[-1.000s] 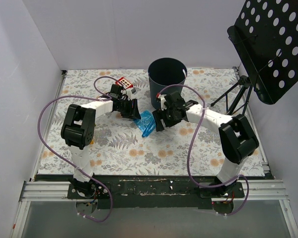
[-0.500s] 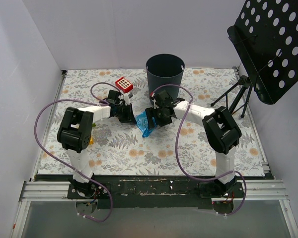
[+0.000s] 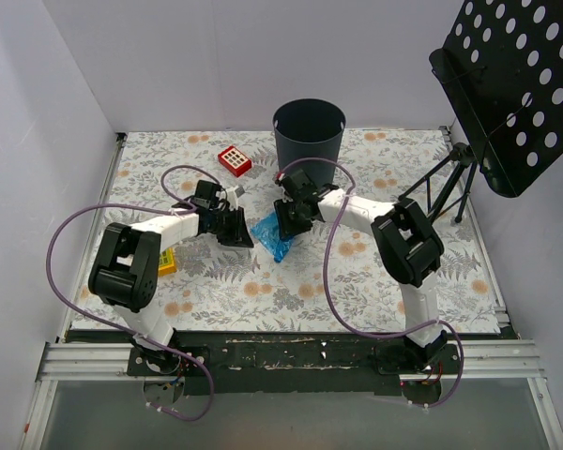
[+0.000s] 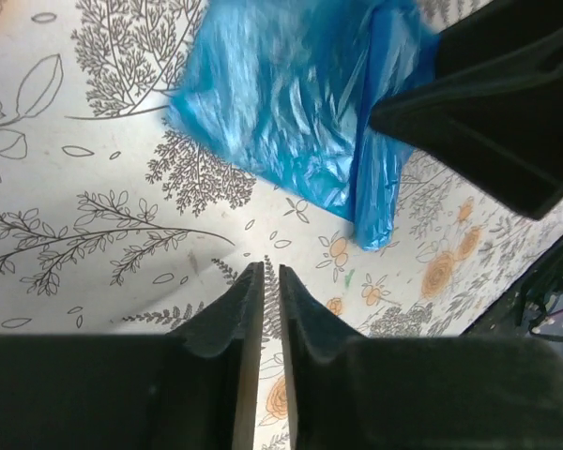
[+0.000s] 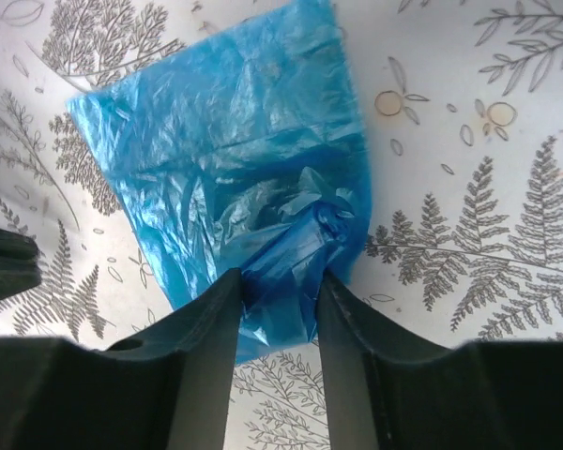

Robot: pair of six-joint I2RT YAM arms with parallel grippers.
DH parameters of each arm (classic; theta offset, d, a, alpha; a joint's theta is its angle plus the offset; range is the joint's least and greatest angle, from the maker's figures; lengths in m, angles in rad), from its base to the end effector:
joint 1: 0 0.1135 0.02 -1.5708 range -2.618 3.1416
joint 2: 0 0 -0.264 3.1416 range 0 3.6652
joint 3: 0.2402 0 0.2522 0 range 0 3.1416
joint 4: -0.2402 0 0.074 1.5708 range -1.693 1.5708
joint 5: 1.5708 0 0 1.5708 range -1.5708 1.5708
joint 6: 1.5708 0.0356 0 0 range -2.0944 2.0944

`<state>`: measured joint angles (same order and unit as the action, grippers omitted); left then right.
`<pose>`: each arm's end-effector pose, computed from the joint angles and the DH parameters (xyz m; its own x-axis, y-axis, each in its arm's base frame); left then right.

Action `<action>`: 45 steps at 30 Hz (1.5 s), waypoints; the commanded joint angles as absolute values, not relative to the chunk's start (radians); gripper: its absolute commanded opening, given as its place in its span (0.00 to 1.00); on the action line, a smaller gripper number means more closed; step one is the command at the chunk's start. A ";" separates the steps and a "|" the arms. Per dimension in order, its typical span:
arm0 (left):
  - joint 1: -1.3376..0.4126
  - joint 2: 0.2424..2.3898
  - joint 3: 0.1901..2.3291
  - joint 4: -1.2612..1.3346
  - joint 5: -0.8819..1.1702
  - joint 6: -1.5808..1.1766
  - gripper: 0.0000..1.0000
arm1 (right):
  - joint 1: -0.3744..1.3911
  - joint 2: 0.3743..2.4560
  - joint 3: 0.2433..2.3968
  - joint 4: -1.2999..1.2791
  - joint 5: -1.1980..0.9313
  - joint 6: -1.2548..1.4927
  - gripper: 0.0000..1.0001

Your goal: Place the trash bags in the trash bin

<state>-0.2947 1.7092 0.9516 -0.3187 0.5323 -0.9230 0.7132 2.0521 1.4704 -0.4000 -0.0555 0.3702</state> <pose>0.3060 -0.1118 0.1581 -0.8916 -0.4474 0.0698 -0.3815 0.6592 -0.6480 0.3320 0.2898 0.1720 -0.8310 -0.2412 -0.5013 -0.4032 0.8820 0.2440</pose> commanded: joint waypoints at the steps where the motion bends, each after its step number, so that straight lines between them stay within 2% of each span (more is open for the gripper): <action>1: -0.255 1.637 0.956 -0.313 0.589 -0.911 0.22 | 0.732 2.011 1.378 -0.391 -0.090 0.247 0.42; 2: -0.239 1.632 0.954 -0.301 0.613 -0.905 0.32 | 0.733 1.987 1.367 -0.382 -0.098 0.204 0.38; 4: -0.230 1.612 0.951 -0.276 0.650 -0.846 0.48 | 0.732 1.912 1.356 -0.351 -0.132 0.114 0.32; 6: -0.227 1.585 0.934 -0.247 0.724 -0.740 0.62 | 0.732 1.844 1.351 -0.333 -0.187 0.008 0.30; 7: -0.226 1.575 0.924 -0.232 0.744 -0.685 0.72 | 0.730 1.812 1.354 -0.333 -0.221 -0.039 0.30; 9: -0.221 1.568 0.913 -0.204 0.805 -0.622 0.78 | 0.724 1.755 1.365 -0.347 -0.286 -0.119 0.30; 11: -0.212 1.598 0.929 -0.218 0.918 -0.578 0.79 | 0.712 1.714 1.376 -0.360 -0.362 -0.169 0.30; 14: -0.207 1.628 0.936 -0.149 1.084 -0.616 0.98 | 0.690 1.672 1.396 -0.400 -0.443 -0.187 0.28; 18: -0.207 1.586 0.842 0.160 1.149 -0.781 0.98 | 0.669 1.648 1.411 -0.459 -0.537 -0.198 0.27; 23: -0.209 1.595 0.836 0.268 1.244 -0.822 0.98 | 0.666 1.629 1.407 -0.479 -0.529 -0.181 0.25; 26: -0.219 1.609 0.838 0.272 1.291 -0.822 0.91 | 0.666 1.640 1.420 -0.492 -0.497 -0.184 0.25; 31: -0.250 1.623 0.813 0.262 1.278 -0.812 0.68 | 0.664 1.674 1.450 -0.480 -0.494 -0.176 0.25; 34: -0.267 1.628 0.799 0.261 1.252 -0.814 0.57 | 0.666 1.683 1.457 -0.477 -0.499 -0.160 0.24; 38: -0.278 1.640 0.808 0.262 1.224 -0.859 0.34 | 0.664 1.672 1.436 -0.476 -0.500 -0.147 0.24; 41: -0.276 1.638 0.827 0.241 1.189 -0.891 0.15 | 0.660 1.655 1.390 -0.471 -0.456 -0.130 0.21; 42: -0.276 1.635 0.837 0.214 1.175 -0.887 0.05 | 0.652 1.649 1.370 -0.471 -0.437 -0.109 0.20; 43: -0.278 1.629 0.848 0.186 1.155 -0.890 0.00 | 0.640 1.646 1.358 -0.471 -0.427 -0.086 0.22; 44: -0.276 1.620 0.851 0.172 1.152 -0.899 0.00 | 0.631 1.644 1.342 -0.471 -0.423 -0.062 0.32; 45: -0.278 1.612 0.853 0.151 1.163 -0.900 0.00 | 0.621 1.647 1.332 -0.477 -0.408 -0.045 0.47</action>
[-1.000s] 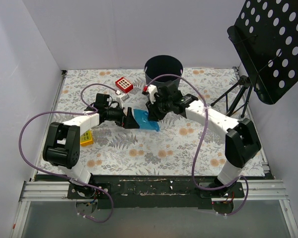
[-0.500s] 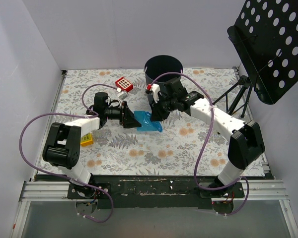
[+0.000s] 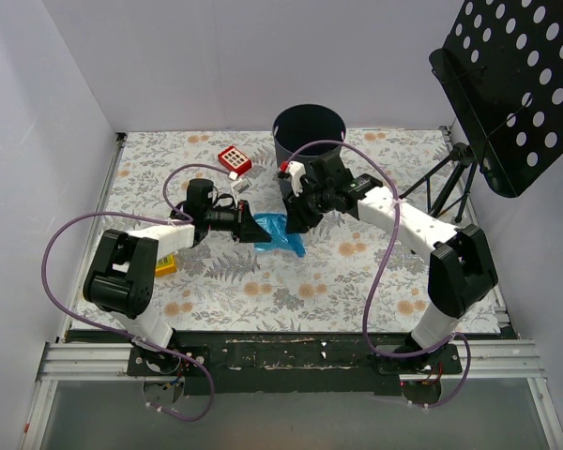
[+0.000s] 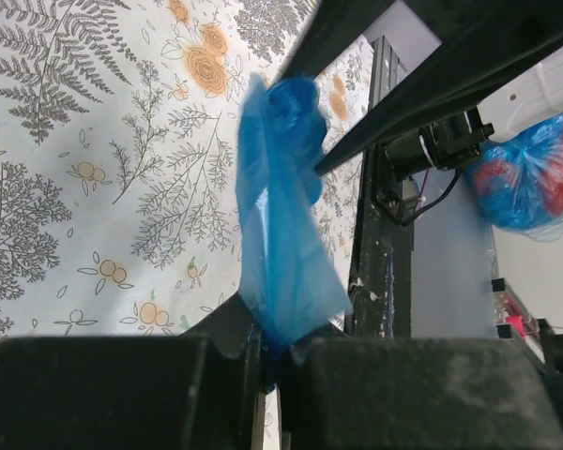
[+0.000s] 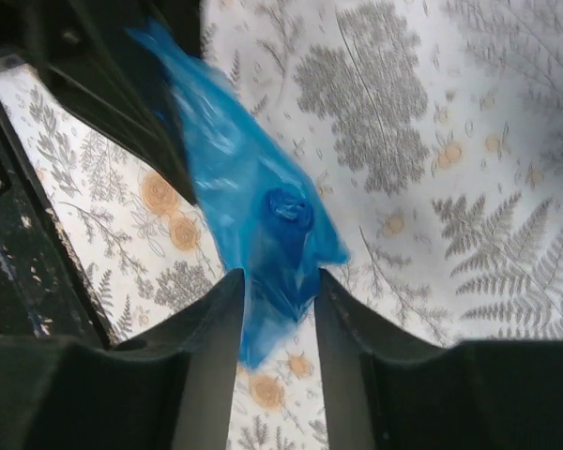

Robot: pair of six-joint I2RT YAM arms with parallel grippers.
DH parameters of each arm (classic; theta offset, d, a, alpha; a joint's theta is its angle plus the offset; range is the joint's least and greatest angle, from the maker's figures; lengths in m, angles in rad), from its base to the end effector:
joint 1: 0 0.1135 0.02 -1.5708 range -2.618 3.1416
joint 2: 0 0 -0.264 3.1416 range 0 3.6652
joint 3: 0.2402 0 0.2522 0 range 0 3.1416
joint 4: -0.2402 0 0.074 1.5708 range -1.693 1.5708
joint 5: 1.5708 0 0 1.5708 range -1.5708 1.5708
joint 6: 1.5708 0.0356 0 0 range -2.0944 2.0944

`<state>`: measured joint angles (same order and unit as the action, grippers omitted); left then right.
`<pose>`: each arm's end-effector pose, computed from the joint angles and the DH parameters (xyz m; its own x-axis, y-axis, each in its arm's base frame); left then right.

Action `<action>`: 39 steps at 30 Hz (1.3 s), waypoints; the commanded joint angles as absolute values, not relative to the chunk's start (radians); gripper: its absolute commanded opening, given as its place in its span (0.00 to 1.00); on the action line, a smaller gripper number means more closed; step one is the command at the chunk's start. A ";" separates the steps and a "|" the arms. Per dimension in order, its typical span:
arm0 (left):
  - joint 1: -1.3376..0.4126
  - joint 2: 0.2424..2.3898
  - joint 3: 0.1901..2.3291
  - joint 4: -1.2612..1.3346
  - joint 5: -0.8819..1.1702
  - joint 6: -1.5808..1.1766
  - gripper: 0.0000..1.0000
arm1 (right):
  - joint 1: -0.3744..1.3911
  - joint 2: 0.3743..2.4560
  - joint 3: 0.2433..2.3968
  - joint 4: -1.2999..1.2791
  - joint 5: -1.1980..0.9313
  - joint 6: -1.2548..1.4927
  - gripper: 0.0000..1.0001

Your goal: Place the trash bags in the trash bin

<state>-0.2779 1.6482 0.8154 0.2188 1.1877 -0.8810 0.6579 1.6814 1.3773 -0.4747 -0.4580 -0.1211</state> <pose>0.2996 -0.1198 0.1855 -0.9940 -0.0163 -0.1079 0.1018 0.2183 -0.9706 0.2881 0.2425 0.2854 -0.4554 -0.4888 -0.7441 -0.8588 0.4616 0.2223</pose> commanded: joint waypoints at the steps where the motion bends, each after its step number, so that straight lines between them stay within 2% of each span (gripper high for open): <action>1: -0.287 1.611 0.864 0.115 1.166 -0.887 0.00 | 0.614 1.649 1.325 -0.477 -0.387 -0.022 0.58; 3: -0.305 1.612 0.899 -0.034 1.169 -0.813 0.00 | 0.594 1.651 1.301 -0.462 -0.330 0.027 0.72; 4: -0.316 1.612 0.922 -0.142 1.176 -0.749 0.00 | 0.583 1.649 1.289 -0.450 -0.309 0.043 0.76; 8: -0.321 1.632 1.060 -0.602 1.145 -0.481 0.00 | 0.543 1.620 1.233 -0.416 -0.279 0.046 0.79; 12: -0.310 1.654 1.198 -0.839 1.123 -0.400 0.00 | 0.540 1.597 1.197 -0.410 -0.268 0.051 0.79; 17: -0.287 1.594 1.336 -0.948 0.988 -0.450 0.00 | 0.540 1.591 1.175 -0.399 -0.268 0.090 0.79; 28: -0.276 1.514 1.660 -1.368 0.701 -0.233 0.00 | 0.560 1.690 1.258 -0.390 -0.238 0.146 0.80; 33: -0.278 1.425 1.637 -1.381 0.401 -0.223 0.00 | 0.606 1.746 1.290 -0.391 -0.210 0.170 0.80; 39: -0.302 1.315 1.493 -1.382 0.014 -0.097 0.00 | 0.672 1.827 1.339 -0.399 -0.155 0.195 0.79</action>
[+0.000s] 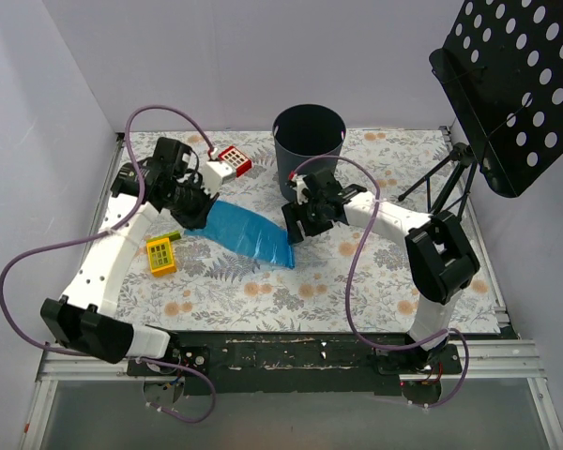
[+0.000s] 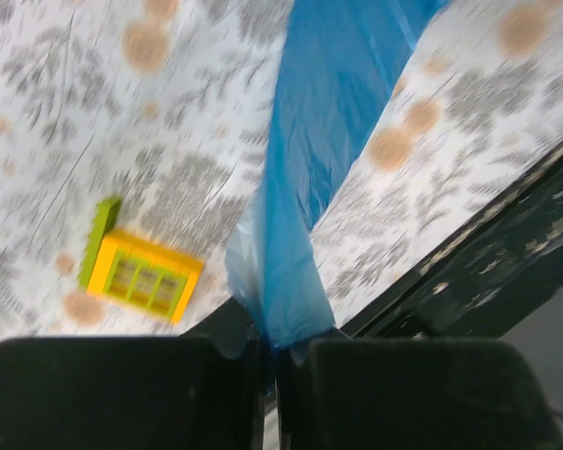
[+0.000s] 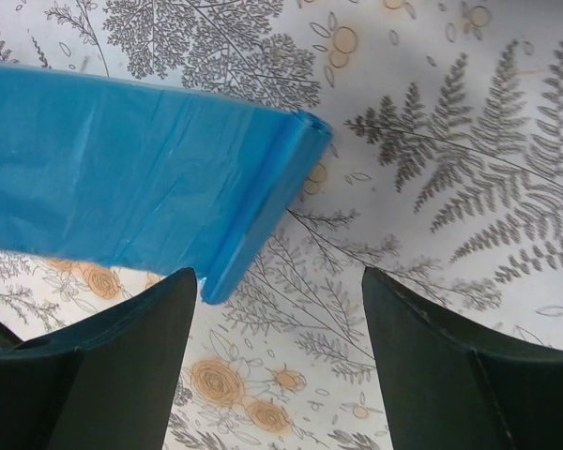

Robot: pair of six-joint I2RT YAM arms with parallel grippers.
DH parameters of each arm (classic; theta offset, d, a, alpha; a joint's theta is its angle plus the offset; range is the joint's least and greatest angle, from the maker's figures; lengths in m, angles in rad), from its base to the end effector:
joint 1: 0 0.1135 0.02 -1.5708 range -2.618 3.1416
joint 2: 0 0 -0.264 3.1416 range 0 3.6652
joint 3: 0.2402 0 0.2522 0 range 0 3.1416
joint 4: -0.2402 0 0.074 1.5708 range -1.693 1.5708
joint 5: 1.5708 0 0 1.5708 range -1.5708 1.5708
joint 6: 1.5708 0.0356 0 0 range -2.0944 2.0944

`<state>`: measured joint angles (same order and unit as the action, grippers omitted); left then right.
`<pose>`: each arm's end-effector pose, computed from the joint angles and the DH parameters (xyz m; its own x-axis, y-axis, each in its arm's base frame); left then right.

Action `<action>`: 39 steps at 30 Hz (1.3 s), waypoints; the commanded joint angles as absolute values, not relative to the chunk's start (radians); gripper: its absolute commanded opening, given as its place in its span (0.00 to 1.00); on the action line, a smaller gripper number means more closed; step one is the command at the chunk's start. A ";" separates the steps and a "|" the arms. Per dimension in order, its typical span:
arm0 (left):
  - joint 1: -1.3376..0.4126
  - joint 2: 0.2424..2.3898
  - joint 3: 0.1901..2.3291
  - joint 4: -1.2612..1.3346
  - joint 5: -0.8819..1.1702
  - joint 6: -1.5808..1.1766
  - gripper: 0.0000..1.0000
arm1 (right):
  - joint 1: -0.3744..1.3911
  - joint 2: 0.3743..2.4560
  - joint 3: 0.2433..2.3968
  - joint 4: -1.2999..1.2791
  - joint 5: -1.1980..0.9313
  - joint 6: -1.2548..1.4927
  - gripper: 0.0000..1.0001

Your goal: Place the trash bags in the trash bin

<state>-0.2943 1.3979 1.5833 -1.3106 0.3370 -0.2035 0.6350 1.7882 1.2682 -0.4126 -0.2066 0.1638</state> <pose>0.2365 -0.0840 0.3806 -0.9286 0.0822 -0.3618 0.2272 0.8969 -0.3793 0.3050 0.2338 0.2142 -0.7487 -0.3534 -0.5609 -0.5644 0.7836 0.2597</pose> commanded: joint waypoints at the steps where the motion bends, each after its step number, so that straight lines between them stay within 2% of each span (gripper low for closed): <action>1: -0.302 1.290 1.462 -1.381 -0.039 -0.075 0.00 | 0.678 1.844 1.351 -0.402 -0.138 0.202 0.79; 6: -0.308 1.223 1.325 -1.381 -0.121 -0.078 0.00 | 0.704 1.928 1.405 -0.433 0.023 0.239 0.73; 14: -0.311 1.223 1.351 -1.382 -0.133 -0.112 0.00 | 0.744 1.996 1.446 -0.439 0.066 0.252 0.71; 17: -0.325 1.267 1.529 -1.381 -0.045 -0.114 0.00 | 0.747 1.990 1.463 -0.440 0.110 0.253 0.69; 21: -0.328 1.341 1.878 -1.381 0.257 -0.117 0.00 | 0.720 1.961 1.460 -0.430 0.120 0.238 0.69; 25: -0.330 1.379 2.029 -1.381 0.333 -0.152 0.00 | 0.703 1.930 1.445 -0.423 0.088 0.236 0.79; 29: -0.330 1.297 1.910 -1.381 0.181 -0.128 0.00 | 0.703 1.914 1.437 -0.416 0.051 0.239 0.80; 35: -0.331 1.155 1.682 -1.371 -0.219 -0.005 0.00 | 0.706 1.925 1.453 -0.417 0.008 0.242 0.80; 39: -0.331 1.048 1.511 -1.168 -0.518 0.079 0.00 | 0.713 1.933 1.456 -0.417 -0.044 0.245 0.80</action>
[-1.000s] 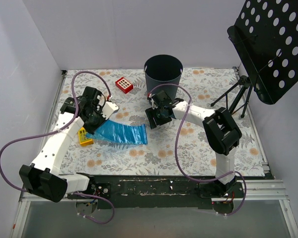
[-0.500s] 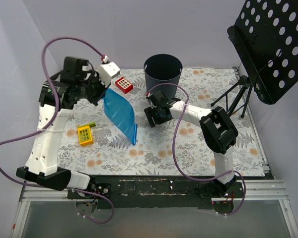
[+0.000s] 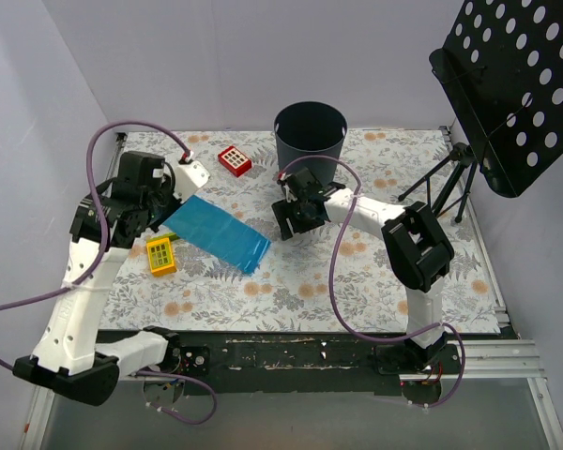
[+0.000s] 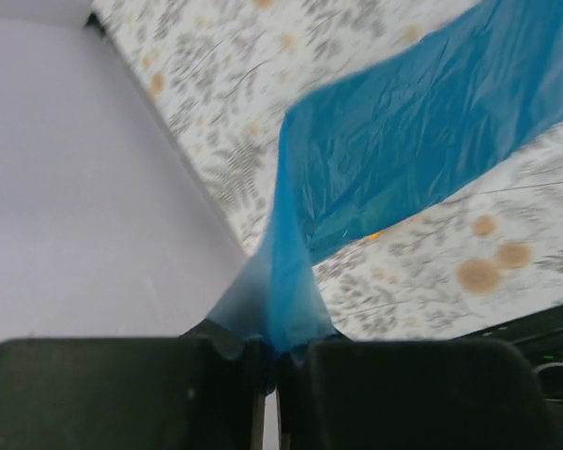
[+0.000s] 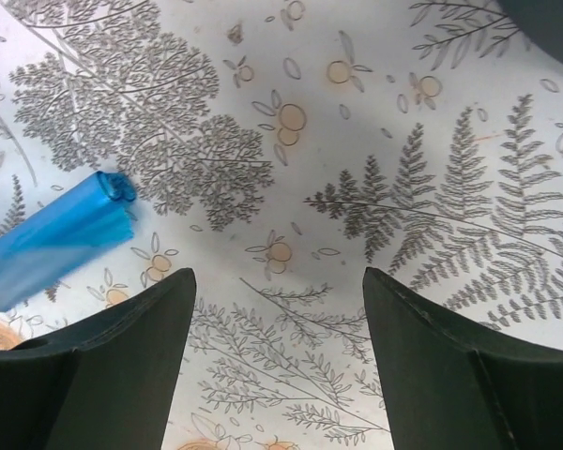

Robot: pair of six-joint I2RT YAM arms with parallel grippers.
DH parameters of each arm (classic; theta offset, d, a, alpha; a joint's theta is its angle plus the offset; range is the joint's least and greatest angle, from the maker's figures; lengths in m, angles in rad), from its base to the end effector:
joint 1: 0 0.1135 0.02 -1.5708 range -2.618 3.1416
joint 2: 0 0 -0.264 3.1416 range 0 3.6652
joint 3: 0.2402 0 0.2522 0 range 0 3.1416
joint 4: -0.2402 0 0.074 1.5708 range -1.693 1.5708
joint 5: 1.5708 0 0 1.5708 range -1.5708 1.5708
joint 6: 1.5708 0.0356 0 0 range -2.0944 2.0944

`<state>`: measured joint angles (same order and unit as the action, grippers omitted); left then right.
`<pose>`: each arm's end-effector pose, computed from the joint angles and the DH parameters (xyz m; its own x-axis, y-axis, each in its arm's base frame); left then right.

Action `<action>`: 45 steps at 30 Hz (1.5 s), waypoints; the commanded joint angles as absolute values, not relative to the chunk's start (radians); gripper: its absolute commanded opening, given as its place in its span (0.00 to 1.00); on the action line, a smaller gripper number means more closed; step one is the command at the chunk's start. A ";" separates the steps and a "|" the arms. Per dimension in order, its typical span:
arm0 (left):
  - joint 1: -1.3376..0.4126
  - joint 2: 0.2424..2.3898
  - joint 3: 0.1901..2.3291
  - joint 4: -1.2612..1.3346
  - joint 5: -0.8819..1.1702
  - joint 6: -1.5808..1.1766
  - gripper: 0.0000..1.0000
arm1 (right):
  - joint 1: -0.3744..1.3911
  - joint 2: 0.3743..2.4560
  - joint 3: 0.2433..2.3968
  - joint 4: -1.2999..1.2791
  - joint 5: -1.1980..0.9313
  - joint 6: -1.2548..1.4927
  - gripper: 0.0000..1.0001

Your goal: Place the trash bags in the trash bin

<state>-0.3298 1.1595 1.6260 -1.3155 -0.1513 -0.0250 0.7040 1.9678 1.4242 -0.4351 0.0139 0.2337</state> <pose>0.1705 -0.0527 0.4373 -0.7156 0.2188 -0.6634 0.2081 0.9733 0.0966 0.3235 0.2740 0.1907 -0.7638 -0.3448 -0.5456 -0.4774 0.8707 0.1180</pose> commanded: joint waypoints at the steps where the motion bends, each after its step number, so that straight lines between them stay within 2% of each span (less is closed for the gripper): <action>1: -0.330 1.017 1.456 -1.091 -0.584 0.124 0.00 | 0.716 1.934 1.454 -0.417 -0.055 0.245 0.80; 5: -0.330 0.919 1.281 -0.840 -0.753 0.320 0.00 | 0.730 1.954 1.466 -0.416 -0.089 0.245 0.79; 7: -0.331 0.907 1.253 -0.804 -0.794 0.359 0.00 | 0.739 1.970 1.482 -0.414 -0.115 0.247 0.78; 22: -0.330 0.905 1.236 -1.087 -0.752 0.163 0.00 | 0.893 2.177 1.715 -0.390 -0.175 0.331 0.78; 30: -0.330 0.874 1.218 -1.169 -0.736 0.117 0.00 | 0.939 2.281 1.781 -0.452 -0.036 0.382 0.68; 32: -0.330 0.859 1.210 -1.187 -0.727 0.109 0.00 | 0.946 2.298 1.779 -0.477 0.049 0.367 0.62; 35: -0.330 0.844 1.186 -1.210 -0.695 0.081 0.00 | 0.948 2.299 1.747 -0.494 0.115 0.336 0.47; 37: -0.331 0.833 1.166 -1.250 -0.623 0.043 0.00 | 0.945 2.281 1.709 -0.495 0.152 0.313 0.42; 39: -0.330 0.816 1.134 -1.278 -0.499 -0.023 0.00 | 0.934 2.255 1.662 -0.474 0.150 0.281 0.36; 41: -0.330 0.796 1.103 -1.287 -0.335 -0.057 0.00 | 0.919 2.221 1.620 -0.456 0.150 0.247 0.20; 44: -0.330 0.787 1.072 -1.229 -0.117 -0.115 0.00 | 0.891 2.142 1.557 -0.433 0.169 0.189 0.03; 45: -0.330 0.793 1.071 -1.207 -0.033 -0.130 0.00 | 0.879 2.111 1.530 -0.431 0.178 0.175 0.01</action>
